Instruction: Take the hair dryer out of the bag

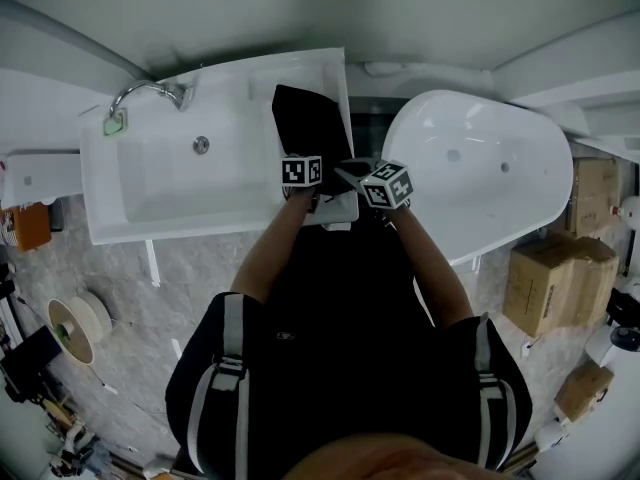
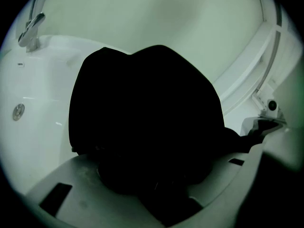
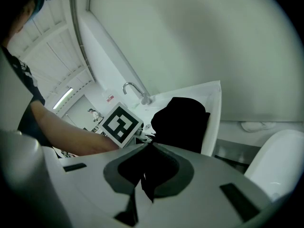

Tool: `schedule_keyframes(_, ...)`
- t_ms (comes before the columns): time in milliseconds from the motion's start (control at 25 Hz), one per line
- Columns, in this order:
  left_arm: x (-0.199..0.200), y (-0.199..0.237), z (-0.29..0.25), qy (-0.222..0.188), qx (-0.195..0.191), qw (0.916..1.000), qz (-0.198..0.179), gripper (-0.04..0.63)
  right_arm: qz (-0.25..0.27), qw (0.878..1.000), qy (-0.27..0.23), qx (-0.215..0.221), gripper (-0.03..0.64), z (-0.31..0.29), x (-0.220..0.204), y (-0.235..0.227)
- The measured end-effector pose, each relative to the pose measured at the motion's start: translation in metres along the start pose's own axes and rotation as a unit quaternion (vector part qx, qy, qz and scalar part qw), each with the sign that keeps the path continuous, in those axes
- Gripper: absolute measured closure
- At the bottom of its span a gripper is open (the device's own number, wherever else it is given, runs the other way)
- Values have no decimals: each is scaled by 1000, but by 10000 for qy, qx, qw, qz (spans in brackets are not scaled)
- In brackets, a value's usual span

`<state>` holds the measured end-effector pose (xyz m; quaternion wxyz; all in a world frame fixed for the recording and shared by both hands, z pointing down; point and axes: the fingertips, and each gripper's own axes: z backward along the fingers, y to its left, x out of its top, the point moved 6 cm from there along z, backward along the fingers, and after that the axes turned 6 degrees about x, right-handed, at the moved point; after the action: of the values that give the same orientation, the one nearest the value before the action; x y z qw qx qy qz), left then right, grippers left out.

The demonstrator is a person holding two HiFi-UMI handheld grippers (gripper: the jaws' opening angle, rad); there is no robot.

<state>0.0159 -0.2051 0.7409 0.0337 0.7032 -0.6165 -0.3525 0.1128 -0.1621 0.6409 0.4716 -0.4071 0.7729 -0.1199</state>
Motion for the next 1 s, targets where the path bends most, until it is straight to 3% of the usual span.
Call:
schedule_keyframes(160,5,4,5,-245,-824,9936,736,405,39,10000,-37,63,540,-2,2,3)
schedule_keyframes(280,10,5,16,-487,-1688,9763,1264,405,4,9999,-129,87,540,-1,4,4)
schedule_keyframes(360,8,5,24,-509,-2162,9646,1425,404,-4,9998,-171,75,540,0,4,5)
schedule_keyframes(600,-7,3,45,-436,-3131,9341,1658,403,-43,9996,-272,7,540,8,1,4)
schedule_keyframes(800,-18,-4,64,-371,-3497,9241,1495,402,-150,9991,-399,66,540,16,-3,8)
schedule_keyframes(1000,-21,-7,87,-394,-3704,9206,1177,402,44,9976,-519,453,522,17,-3,26)
